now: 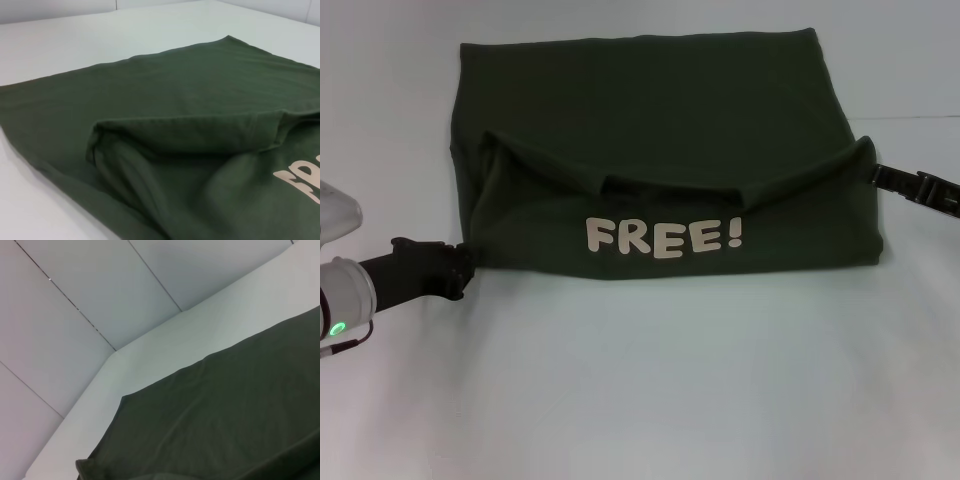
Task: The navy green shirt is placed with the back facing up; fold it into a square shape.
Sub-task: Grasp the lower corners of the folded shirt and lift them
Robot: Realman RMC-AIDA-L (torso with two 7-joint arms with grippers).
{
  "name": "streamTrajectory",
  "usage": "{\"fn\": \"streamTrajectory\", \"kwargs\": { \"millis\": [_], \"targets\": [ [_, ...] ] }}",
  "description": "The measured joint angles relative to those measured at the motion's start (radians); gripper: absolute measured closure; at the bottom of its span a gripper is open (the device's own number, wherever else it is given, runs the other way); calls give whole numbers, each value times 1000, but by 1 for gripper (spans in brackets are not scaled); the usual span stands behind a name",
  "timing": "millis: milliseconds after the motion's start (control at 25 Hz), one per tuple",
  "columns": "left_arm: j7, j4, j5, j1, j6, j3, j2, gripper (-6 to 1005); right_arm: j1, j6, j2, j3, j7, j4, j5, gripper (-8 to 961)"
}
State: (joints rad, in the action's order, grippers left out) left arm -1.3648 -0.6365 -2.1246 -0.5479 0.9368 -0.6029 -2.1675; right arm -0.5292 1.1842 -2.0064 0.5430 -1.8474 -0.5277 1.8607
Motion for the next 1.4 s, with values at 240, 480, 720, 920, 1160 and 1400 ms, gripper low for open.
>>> {"fn": "streamTrajectory", "kwargs": {
  "millis": [240, 480, 720, 920, 1160, 1400],
  "targets": [
    [-5, -3, -8, -1, 1, -2, 0, 888, 0, 0, 5, 5, -1, 0, 4, 372],
    [-39, -38, -28, 12, 51, -10, -1, 962, -4, -1, 31, 12, -54, -1, 65, 372],
    [-43, -64, -28, 26, 120, -6, 0, 961, -30, -13, 46, 12, -128, -11, 164, 372],
    [-43, -64, -28, 26, 114, -9, 0, 962, -59, -86, 30, 13, -161, -3, 250, 372],
    [-43, -62, -29, 26, 107, -5, 1, 962, -69, -135, 12, 15, -177, 3, 281, 372],
    [-49, -59, -29, 26, 106, -5, 2, 961, -68, -152, 11, 26, -180, 21, 281, 373]
  ]
}}
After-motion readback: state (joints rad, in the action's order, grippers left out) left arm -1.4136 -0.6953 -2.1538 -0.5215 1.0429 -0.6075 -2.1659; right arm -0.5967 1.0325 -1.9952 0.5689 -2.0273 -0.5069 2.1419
